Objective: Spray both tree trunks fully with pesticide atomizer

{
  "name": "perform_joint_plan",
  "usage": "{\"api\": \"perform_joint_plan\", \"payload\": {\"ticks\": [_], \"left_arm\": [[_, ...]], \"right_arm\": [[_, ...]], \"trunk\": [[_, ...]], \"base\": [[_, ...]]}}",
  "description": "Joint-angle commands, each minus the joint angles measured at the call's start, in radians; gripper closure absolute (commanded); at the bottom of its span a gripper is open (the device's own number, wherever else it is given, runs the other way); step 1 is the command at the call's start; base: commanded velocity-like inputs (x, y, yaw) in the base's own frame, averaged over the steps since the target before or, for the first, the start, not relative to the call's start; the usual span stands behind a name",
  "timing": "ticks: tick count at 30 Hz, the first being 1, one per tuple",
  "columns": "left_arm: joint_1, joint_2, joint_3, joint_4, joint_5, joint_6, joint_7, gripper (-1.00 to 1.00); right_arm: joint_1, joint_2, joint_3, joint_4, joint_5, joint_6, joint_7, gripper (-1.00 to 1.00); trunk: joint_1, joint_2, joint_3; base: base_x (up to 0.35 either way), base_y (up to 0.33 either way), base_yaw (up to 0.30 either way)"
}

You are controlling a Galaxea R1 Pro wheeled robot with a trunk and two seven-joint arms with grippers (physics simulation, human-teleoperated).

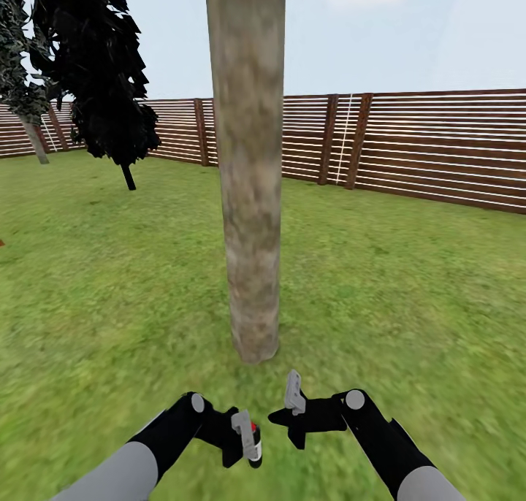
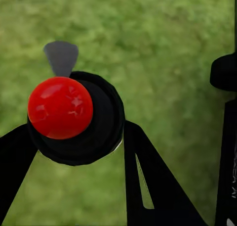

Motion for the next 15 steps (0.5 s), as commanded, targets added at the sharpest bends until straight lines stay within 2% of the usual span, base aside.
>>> {"api": "perform_joint_plan", "payload": {"ticks": [1,5,11,15], "left_arm": [[0.0,-0.006,0.0,0.0,0.002,0.0,-0.002,1.0],[0.0,-0.019,0.0,-0.008,0.017,-0.001,-0.049,1.0],[0.001,-0.031,0.003,-0.023,0.036,-0.002,-0.057,1.0],[0.002,-0.032,0.002,-0.024,0.068,-0.003,-0.088,1.0]], "right_arm": [[0.0,0.0,0.0,0.0,0.0,0.0,0.0,1.0],[0.0,-0.001,0.0,0.0,0.0,-0.001,0.0,1.0],[0.0,-0.001,0.0,0.0,0.0,-0.002,0.0,1.0],[0.0,-0.001,0.0,0.0,0.0,-0.002,0.0,1.0]], "trunk": [[0.0,0.0,0.0],[0.0,0.0,0.0],[0.0,0.0,0.0],[0.0,0.0,0.0]], "base": [[0.0,0.0,0.0],[0.0,0.0,0.0],[0.0,0.0,0.0],[0.0,0.0,0.0]]}}
